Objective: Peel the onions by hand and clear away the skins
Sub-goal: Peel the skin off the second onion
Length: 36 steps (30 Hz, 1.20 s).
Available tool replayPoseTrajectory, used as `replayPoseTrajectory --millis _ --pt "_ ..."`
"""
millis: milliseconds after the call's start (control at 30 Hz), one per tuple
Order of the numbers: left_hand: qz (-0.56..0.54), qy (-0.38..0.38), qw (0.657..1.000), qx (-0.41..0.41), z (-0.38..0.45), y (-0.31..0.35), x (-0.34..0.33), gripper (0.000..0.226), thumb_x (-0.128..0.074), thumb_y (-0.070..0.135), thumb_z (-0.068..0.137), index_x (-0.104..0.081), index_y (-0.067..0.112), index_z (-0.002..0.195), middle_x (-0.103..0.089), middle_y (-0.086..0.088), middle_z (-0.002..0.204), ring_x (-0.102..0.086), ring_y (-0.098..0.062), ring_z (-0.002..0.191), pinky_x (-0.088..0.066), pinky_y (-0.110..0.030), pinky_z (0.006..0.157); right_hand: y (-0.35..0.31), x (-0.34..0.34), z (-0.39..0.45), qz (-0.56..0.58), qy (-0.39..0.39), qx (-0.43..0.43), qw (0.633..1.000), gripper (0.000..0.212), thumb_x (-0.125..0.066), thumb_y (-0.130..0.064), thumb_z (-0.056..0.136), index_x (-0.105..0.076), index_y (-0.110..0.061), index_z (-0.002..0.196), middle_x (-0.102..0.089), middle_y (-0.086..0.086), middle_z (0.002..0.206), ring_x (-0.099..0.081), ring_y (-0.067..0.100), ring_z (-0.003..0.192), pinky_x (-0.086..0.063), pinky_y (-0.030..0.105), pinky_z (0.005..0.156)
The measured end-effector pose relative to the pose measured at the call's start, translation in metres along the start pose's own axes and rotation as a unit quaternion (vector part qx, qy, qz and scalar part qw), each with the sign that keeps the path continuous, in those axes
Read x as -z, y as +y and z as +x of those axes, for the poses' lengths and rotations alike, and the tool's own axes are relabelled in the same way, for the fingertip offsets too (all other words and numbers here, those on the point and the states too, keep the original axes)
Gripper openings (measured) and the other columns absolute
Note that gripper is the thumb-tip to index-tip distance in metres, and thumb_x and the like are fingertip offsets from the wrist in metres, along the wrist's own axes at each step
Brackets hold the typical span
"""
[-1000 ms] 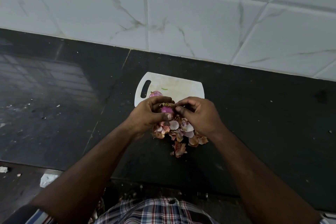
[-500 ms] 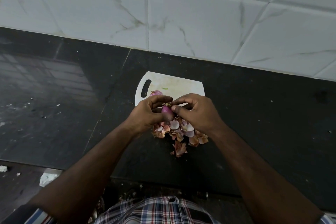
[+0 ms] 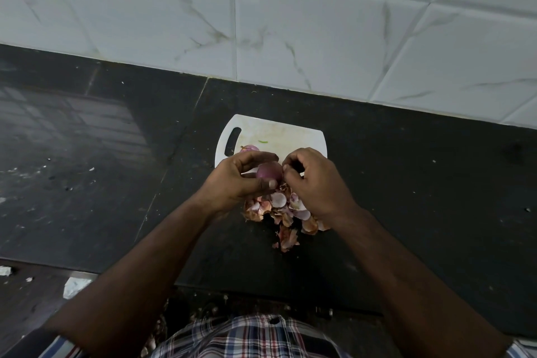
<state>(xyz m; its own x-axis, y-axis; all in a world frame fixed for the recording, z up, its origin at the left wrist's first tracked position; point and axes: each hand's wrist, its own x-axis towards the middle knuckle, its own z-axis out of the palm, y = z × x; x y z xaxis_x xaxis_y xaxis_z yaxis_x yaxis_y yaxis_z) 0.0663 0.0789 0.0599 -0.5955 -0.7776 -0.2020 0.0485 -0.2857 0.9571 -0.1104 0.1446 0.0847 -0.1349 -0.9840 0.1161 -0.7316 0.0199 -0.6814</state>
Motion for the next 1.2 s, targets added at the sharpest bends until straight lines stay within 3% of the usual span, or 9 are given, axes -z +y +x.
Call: replayPoseTrajectory --millis 267,400,467,567,700,867,1033,1200 --pt "-0.108 -0.013 0.994 0.009 -0.004 0.002 -0.001 0.054 -0.071 -0.008 0.071 -0.064 0.004 0.123 -0.069 -0.012 0.124 -0.071 -0.023 0.099 -0.063 -0.033 0.08 0.012 0.005 0.0 0.032 0.03 -0.059 0.997 0.011 -0.059 -0.019 0.096 -0.067 -0.016 0.102 -0.068 -0.006 0.094 -0.063 0.004 0.086 -0.048 0.017 0.07" --pt "-0.124 -0.002 0.992 0.019 -0.002 0.001 0.002 0.047 -0.06 -0.021 0.083 -0.067 0.008 0.119 -0.07 -0.005 0.118 -0.073 -0.021 0.095 -0.062 -0.026 0.073 0.015 0.008 0.001 0.106 0.028 -0.084 0.99 0.023 -0.057 -0.011 0.097 -0.071 -0.02 0.114 -0.072 -0.011 0.105 -0.067 0.004 0.098 -0.059 0.032 0.085" --pt "-0.123 -0.004 0.992 0.019 -0.002 0.001 0.002 0.049 -0.059 -0.021 0.084 -0.065 0.01 0.122 -0.067 -0.012 0.123 -0.072 -0.023 0.097 -0.061 -0.026 0.072 0.012 0.009 0.002 0.125 0.025 -0.08 0.989 0.025 -0.058 -0.018 0.098 -0.07 -0.02 0.119 -0.072 -0.01 0.112 -0.067 0.005 0.102 -0.06 0.038 0.088" --pt "-0.12 -0.013 0.993 0.018 -0.001 0.0 0.001 0.055 -0.059 -0.02 0.085 -0.058 0.008 0.132 -0.061 -0.02 0.131 -0.072 -0.022 0.097 -0.061 -0.028 0.074 0.005 0.01 0.002 0.109 -0.017 -0.071 0.991 0.043 -0.072 -0.037 0.089 -0.065 -0.022 0.129 -0.069 -0.012 0.122 -0.065 0.004 0.106 -0.056 0.029 0.091" --pt "-0.104 -0.011 0.994 0.02 0.001 0.001 0.0 0.054 -0.059 -0.023 0.084 -0.058 0.007 0.129 -0.063 -0.014 0.13 -0.071 -0.02 0.097 -0.062 -0.033 0.081 0.0 0.008 0.003 0.101 -0.033 -0.066 0.992 0.049 -0.079 -0.023 0.083 -0.065 -0.022 0.13 -0.069 -0.008 0.123 -0.064 0.007 0.111 -0.053 0.029 0.097" --pt "-0.073 -0.013 0.997 0.021 0.003 0.0 0.003 0.053 -0.061 -0.026 0.08 -0.06 0.009 0.12 -0.069 -0.008 0.12 -0.071 -0.022 0.097 -0.062 -0.033 0.083 -0.003 0.01 0.004 0.104 -0.043 -0.058 0.992 0.046 -0.073 -0.018 0.085 -0.065 -0.024 0.129 -0.068 -0.011 0.123 -0.066 0.006 0.101 -0.054 0.023 0.086" --pt "-0.056 -0.018 0.998 0.02 0.007 -0.003 0.004 0.053 -0.064 -0.027 0.077 -0.06 0.007 0.117 -0.075 -0.005 0.105 -0.072 -0.017 0.093 -0.061 -0.029 0.081 -0.006 0.012 0.01 0.054 -0.067 -0.037 0.996 0.044 -0.076 -0.018 0.079 -0.069 -0.023 0.122 -0.069 -0.009 0.116 -0.062 0.001 0.094 -0.046 0.009 0.075" --pt "-0.013 -0.021 1.0 0.001 0.008 -0.001 0.003 0.051 -0.065 -0.026 0.077 -0.064 0.006 0.116 -0.076 -0.008 0.106 -0.073 -0.019 0.099 -0.059 -0.027 0.083 -0.007 0.007 0.012 0.036 -0.055 -0.031 0.997 0.039 -0.077 -0.019 0.074 -0.068 -0.022 0.112 -0.068 -0.007 0.103 -0.063 0.004 0.085 -0.049 0.015 0.067"
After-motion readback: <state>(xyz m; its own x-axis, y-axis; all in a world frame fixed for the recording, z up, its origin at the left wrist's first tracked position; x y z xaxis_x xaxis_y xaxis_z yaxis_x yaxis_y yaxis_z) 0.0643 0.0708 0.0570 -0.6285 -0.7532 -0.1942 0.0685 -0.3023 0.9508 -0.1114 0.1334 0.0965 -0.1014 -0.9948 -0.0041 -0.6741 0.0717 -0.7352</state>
